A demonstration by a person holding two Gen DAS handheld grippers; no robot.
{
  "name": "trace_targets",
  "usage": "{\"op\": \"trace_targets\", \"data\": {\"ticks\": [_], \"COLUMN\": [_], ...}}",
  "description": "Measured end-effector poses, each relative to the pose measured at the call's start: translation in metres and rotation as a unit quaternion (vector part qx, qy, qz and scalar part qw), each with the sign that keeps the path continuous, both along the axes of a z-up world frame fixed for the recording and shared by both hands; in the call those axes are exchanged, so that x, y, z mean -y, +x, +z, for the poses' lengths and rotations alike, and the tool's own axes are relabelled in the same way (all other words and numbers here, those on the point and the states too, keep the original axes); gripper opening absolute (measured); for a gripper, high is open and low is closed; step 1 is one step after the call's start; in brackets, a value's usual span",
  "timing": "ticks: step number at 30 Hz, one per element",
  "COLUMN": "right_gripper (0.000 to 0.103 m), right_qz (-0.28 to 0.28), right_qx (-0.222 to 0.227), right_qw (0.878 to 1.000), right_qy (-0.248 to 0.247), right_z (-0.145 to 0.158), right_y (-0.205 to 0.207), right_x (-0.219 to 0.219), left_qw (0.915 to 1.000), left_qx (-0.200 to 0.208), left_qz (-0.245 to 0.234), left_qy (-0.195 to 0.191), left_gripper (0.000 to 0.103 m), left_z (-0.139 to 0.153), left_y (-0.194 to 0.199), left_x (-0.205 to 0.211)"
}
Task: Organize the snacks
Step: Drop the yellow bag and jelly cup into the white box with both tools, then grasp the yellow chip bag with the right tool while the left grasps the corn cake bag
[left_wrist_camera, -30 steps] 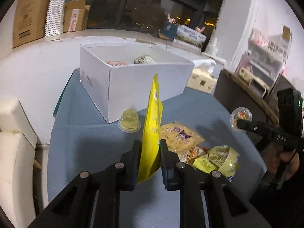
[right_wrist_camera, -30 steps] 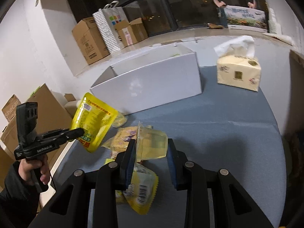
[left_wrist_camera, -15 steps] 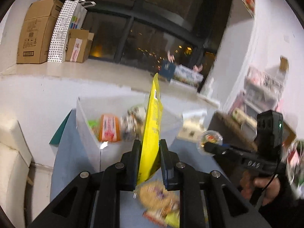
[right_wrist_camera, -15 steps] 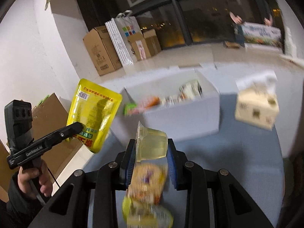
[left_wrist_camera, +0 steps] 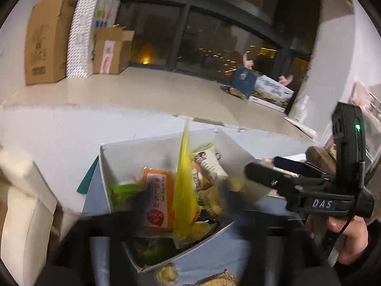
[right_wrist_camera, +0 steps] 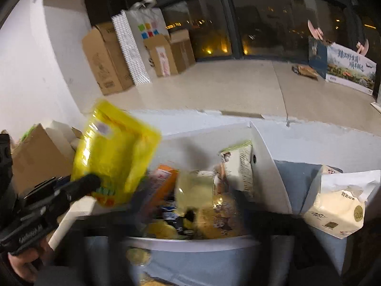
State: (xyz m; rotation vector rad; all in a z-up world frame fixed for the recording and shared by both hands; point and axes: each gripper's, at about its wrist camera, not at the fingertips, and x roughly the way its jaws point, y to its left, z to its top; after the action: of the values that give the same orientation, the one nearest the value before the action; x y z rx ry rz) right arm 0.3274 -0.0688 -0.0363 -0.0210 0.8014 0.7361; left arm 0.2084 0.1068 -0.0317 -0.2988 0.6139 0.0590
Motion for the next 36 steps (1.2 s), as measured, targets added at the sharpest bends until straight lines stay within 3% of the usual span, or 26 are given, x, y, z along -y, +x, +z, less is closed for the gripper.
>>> {"op": "trace_targets", "data": {"ticks": [11, 15, 19, 25, 30, 36], "right_gripper": [0.103, 0.103, 0.103, 0.103, 0.103, 0.103], "right_qz": [-0.028, -0.028, 0.001, 0.025, 0.041, 0.053], "right_qx": [0.01, 0.035, 0.047, 0.032, -0.012, -0.024], "right_qw": [0.998, 0.998, 0.997, 0.999, 0.999, 0.997], "right_qy": [0.05, 0.048, 0.066, 0.022, -0.009, -0.041], "right_z": [0.013, 0.024, 0.028, -0.012, -0.062, -0.096], "right_y": [-0.017, -0.047, -0.1, -0.178, -0.228, -0.251], "right_x": [0.042, 0.058, 0.087, 0.109, 0.121, 0.12], "left_qw": [0.9993, 0.998, 0.9985, 0.9997, 0.9988, 0.9974], "left_qx": [0.013, 0.035, 0.031, -0.01, -0.034, -0.043], "left_qz": [-0.011, -0.015, -0.009, -0.016, -0.024, -0.041], "left_qy": [0.034, 0.05, 0.044, 0.014, -0.025, -0.04], "left_gripper": [0.103, 0.103, 0.103, 0.103, 0.103, 0.103], "left_z": [0.017, 0.023, 0.014, -0.023, -0.055, -0.069], "left_y": [-0.026, -0.07, -0.119, -0.173, -0.197, -0.209], "left_x": [0.015, 0.024, 0.025, 0.028, 0.032, 0.047]}}
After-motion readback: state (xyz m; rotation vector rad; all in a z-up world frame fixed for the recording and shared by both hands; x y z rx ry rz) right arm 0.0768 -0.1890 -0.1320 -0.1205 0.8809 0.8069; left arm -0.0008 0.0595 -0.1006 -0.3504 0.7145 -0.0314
